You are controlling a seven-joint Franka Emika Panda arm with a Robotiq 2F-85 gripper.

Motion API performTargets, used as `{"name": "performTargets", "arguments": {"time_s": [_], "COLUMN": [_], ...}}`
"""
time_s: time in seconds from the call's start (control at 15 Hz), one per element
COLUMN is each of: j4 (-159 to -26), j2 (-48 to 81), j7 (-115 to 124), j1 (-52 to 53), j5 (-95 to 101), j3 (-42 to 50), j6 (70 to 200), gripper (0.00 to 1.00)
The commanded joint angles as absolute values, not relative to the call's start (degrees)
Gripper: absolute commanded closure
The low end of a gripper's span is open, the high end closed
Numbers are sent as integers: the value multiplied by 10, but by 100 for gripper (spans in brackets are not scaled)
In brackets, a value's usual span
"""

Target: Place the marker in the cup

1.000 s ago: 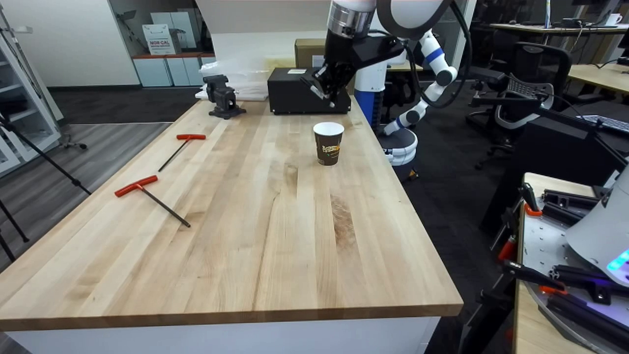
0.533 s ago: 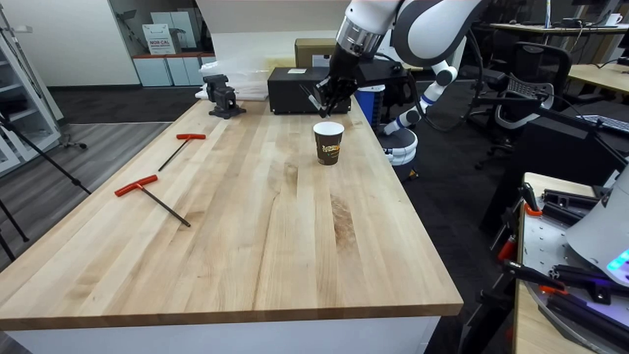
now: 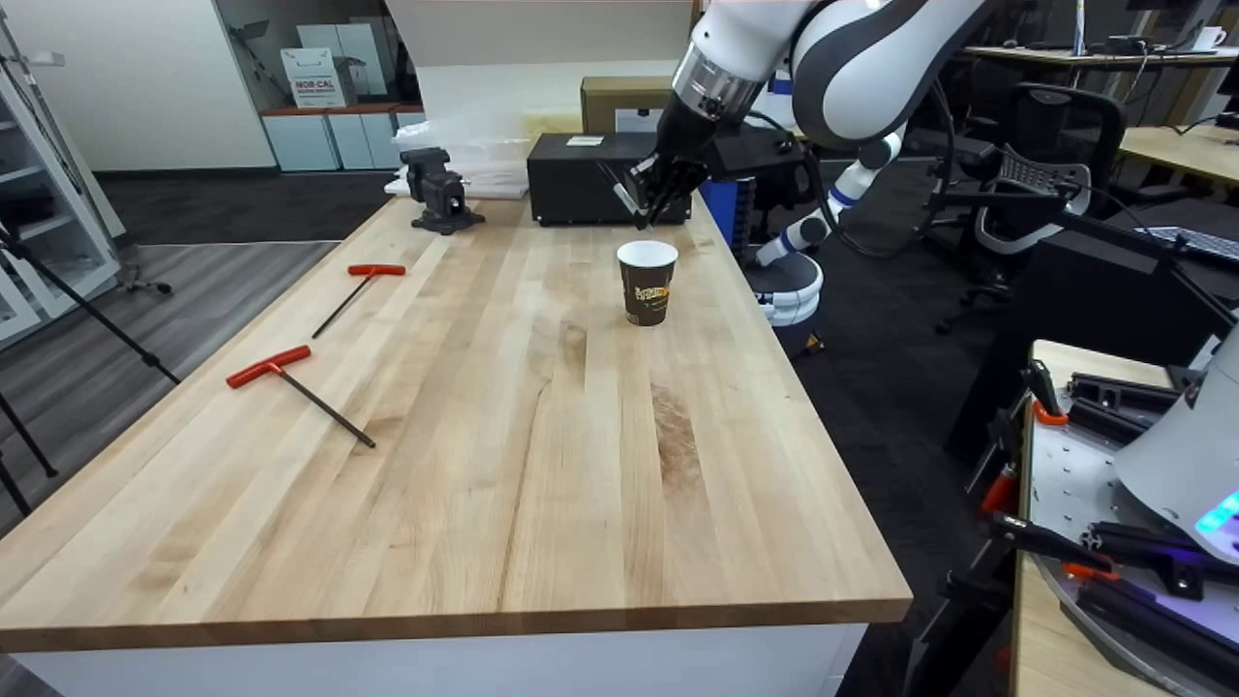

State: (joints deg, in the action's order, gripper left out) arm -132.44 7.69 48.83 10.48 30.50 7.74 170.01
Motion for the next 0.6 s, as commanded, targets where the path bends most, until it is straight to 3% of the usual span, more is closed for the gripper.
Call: {"name": "performTargets", "arguments": {"time_s": [0.0,0.53], "j4": [-1322,-1300], "j2": [84,104], "j7": [557,736], "j1": [120,149], "j5": [376,563], "j3": [106,153], "j6": [1721,1736], "gripper": [95,95]}}
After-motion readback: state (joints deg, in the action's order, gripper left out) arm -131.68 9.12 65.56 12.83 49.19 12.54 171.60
